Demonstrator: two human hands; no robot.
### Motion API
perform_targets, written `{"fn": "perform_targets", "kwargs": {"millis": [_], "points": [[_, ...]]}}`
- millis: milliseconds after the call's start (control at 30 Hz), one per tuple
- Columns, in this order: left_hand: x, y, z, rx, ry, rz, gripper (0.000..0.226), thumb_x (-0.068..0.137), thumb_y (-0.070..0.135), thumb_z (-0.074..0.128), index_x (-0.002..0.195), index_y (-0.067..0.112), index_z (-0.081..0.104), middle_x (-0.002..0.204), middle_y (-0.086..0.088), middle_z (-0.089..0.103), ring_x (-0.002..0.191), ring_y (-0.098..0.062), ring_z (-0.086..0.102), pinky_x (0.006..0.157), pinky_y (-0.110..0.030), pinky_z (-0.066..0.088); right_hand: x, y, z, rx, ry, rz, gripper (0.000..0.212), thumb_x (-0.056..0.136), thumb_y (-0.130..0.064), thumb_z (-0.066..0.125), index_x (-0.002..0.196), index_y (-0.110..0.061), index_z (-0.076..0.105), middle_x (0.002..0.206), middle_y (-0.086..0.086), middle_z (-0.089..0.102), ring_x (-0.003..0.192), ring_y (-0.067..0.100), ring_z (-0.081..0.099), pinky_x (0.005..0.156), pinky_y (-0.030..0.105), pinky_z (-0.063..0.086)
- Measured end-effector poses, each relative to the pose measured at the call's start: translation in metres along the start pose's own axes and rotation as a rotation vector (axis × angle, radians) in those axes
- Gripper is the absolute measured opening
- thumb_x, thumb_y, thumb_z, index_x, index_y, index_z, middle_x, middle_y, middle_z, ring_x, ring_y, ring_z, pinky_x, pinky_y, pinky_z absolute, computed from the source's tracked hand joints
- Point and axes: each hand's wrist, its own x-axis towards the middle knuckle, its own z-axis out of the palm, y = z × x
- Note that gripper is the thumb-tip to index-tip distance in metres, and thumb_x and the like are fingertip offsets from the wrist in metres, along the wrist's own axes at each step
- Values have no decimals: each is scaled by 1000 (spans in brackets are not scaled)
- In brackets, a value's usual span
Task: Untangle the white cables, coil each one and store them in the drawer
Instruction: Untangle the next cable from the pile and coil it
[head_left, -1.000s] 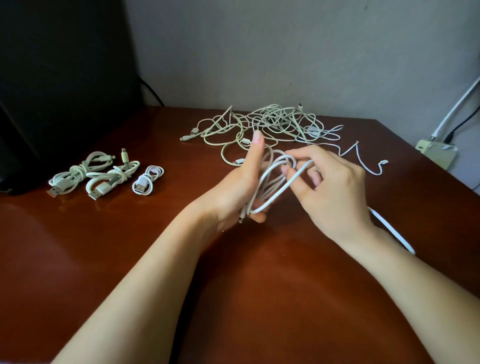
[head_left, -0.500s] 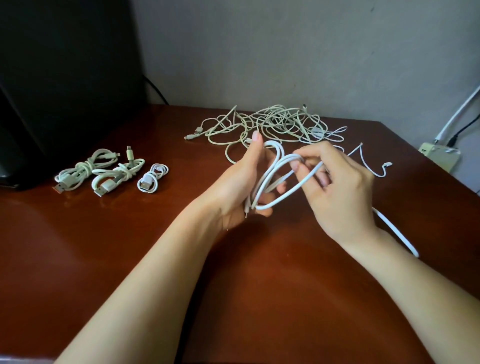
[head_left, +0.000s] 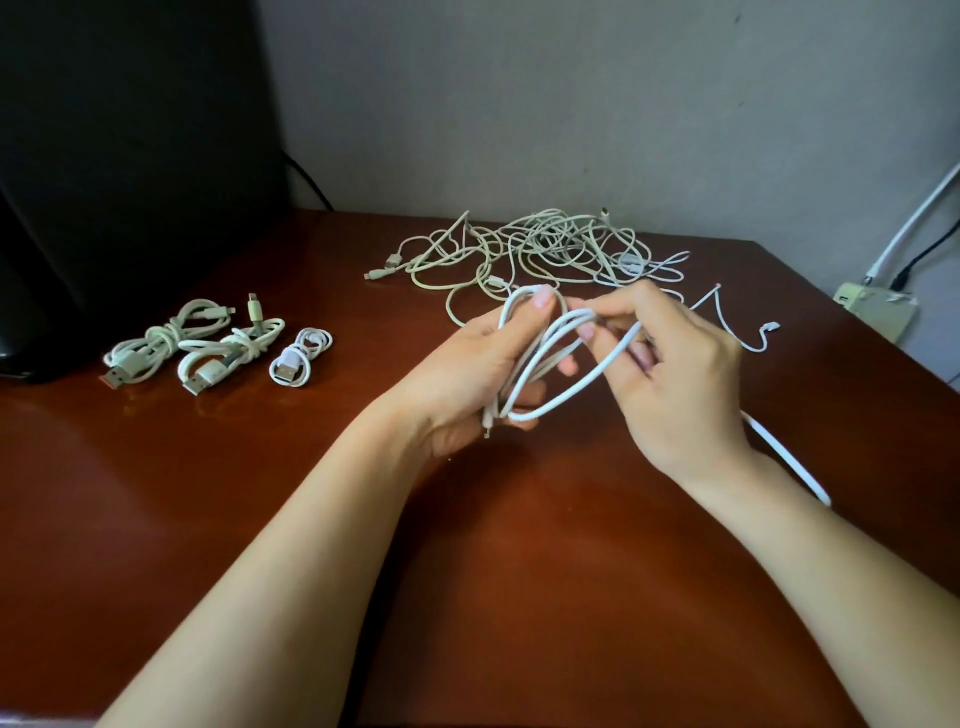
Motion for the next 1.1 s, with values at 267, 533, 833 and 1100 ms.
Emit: {"fn": "perform_targets", "kwargs": {"millis": [267, 533, 833, 1100], "points": [[4, -8, -2, 140, 56, -14, 52, 102, 37, 39, 56, 23, 61, 52, 0, 43, 37, -7, 28, 37, -14, 27, -5, 1, 2, -1, -94, -91, 7, 80, 7, 68, 86, 2, 69, 77, -11, 46, 72, -23, 42, 71, -2, 29], [3, -9, 1, 166, -85, -208, 46, 92, 61, 32, 70, 21, 36, 55, 4, 29, 45, -8, 22, 40, -16, 24, -3, 0, 2, 51, -66, 27, 2, 84, -2, 67, 85, 0, 66, 73, -4, 58, 66, -13, 50, 63, -1, 33], [-2, -8, 4, 195, -247, -208, 44, 79, 64, 56, 62, 23, 52, 60, 3, 32, 50, -7, 27, 44, -17, 24, 0, 0, 1, 118, -167, 206, 7, 84, -18, 62, 82, -12, 64, 67, -1, 64, 62, 12, 58, 57, 12, 43], [1, -5, -2, 145, -178, -257, 6, 81, 15, 61, 81, 13, 56, 73, -7, 44, 61, -12, 35, 42, -14, 32, 5, 5, 1, 161, -219, 288, 24, 82, -5, 69, 86, -28, 62, 73, 3, 55, 61, 2, 51, 57, 3, 36]]}}
